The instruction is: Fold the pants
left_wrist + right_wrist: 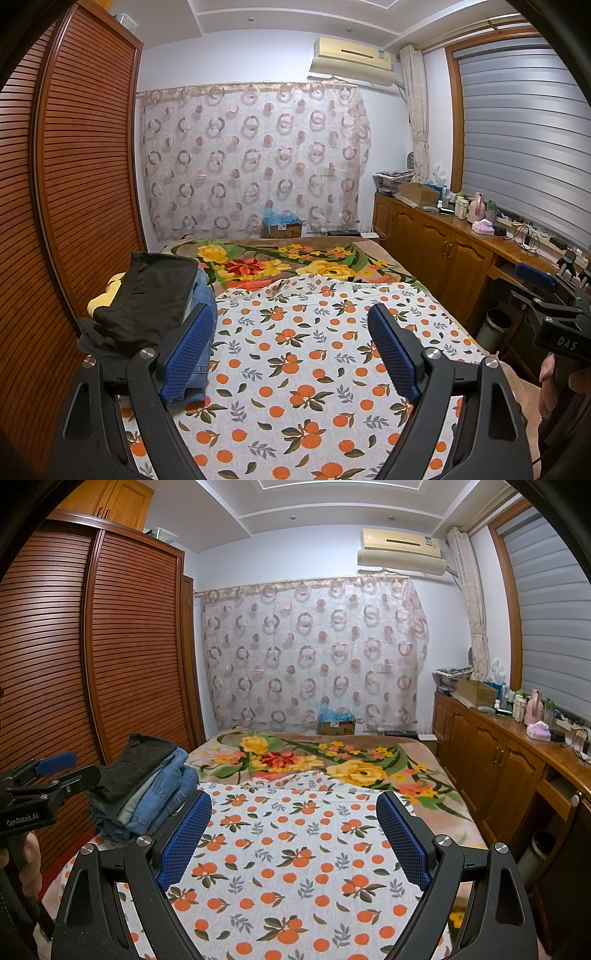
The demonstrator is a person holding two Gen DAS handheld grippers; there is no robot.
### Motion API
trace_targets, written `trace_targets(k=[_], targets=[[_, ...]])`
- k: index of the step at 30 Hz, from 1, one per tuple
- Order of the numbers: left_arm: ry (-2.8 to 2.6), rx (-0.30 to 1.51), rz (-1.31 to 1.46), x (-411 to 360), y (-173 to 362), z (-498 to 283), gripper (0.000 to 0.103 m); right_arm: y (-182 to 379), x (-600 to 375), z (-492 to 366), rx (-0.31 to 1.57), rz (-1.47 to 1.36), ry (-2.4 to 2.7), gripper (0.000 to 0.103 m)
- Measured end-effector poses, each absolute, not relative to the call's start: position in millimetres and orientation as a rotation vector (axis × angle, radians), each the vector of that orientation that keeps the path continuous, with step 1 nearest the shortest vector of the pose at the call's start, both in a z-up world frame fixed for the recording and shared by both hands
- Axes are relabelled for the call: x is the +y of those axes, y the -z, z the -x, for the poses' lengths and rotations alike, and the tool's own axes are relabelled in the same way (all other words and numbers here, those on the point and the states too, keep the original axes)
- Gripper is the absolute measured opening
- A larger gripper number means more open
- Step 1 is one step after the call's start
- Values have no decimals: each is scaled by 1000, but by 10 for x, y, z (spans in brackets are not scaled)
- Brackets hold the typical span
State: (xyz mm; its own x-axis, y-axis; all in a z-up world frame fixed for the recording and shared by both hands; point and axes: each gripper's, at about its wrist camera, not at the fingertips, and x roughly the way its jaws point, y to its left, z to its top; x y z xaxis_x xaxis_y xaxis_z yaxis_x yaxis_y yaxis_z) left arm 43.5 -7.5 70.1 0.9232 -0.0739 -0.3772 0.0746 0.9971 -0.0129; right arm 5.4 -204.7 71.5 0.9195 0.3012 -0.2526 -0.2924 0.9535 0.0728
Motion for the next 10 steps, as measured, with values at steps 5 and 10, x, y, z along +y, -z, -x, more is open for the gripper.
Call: trace_targets(k=[5,10], targets=[[76,388,-1,-70,-702,-433,86,-716,-2059,-54,263,-34,-305,92],[76,388,-1,-71,-703,-437,86,-715,-2061,-54,263,-34,-305,92]])
